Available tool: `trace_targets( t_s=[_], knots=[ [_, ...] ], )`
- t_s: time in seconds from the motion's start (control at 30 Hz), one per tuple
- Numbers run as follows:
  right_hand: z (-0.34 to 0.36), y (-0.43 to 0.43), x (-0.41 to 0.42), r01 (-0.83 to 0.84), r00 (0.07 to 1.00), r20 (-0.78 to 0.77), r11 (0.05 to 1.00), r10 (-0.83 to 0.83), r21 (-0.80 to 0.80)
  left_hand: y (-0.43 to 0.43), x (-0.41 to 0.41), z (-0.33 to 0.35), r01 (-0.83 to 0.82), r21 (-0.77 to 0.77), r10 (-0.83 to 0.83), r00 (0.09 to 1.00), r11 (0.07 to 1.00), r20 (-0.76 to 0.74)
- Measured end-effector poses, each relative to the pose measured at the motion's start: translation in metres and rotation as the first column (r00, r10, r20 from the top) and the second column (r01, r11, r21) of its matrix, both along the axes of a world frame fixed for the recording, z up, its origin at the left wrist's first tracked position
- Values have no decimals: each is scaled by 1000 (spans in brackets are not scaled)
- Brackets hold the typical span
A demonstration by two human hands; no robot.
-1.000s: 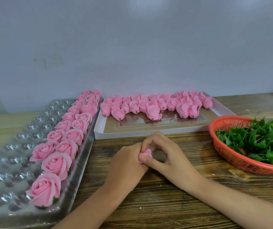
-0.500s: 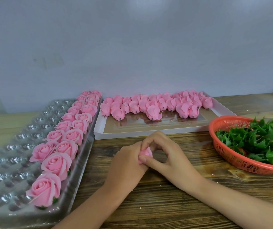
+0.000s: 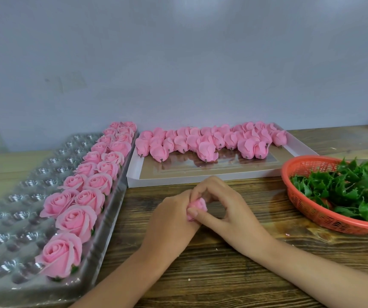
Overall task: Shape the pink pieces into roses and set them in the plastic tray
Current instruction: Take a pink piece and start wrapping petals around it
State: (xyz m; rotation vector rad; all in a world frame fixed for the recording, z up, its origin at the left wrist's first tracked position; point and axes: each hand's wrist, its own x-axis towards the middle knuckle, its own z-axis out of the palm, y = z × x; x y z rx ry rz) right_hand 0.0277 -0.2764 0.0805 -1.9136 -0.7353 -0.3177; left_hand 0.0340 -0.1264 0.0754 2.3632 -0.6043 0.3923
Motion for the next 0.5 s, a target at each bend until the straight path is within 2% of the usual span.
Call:
trace_targets(
  t_s=[0.13,0.27,0.5],
  knots=[
    [-1,-1,1,19,999,-31,1000,-19,-5,0,0,-3,-12,-3,12,1000,1000,26],
    [0,-1,0,-23,999,26,998,24,-58,0,2,-1,1,8,-1,1000,1000,7],
    [3,-5,-1,-74,983,147,974,107,-214,3,3,-1,5,-65,-15,989,998,-148]
  ],
)
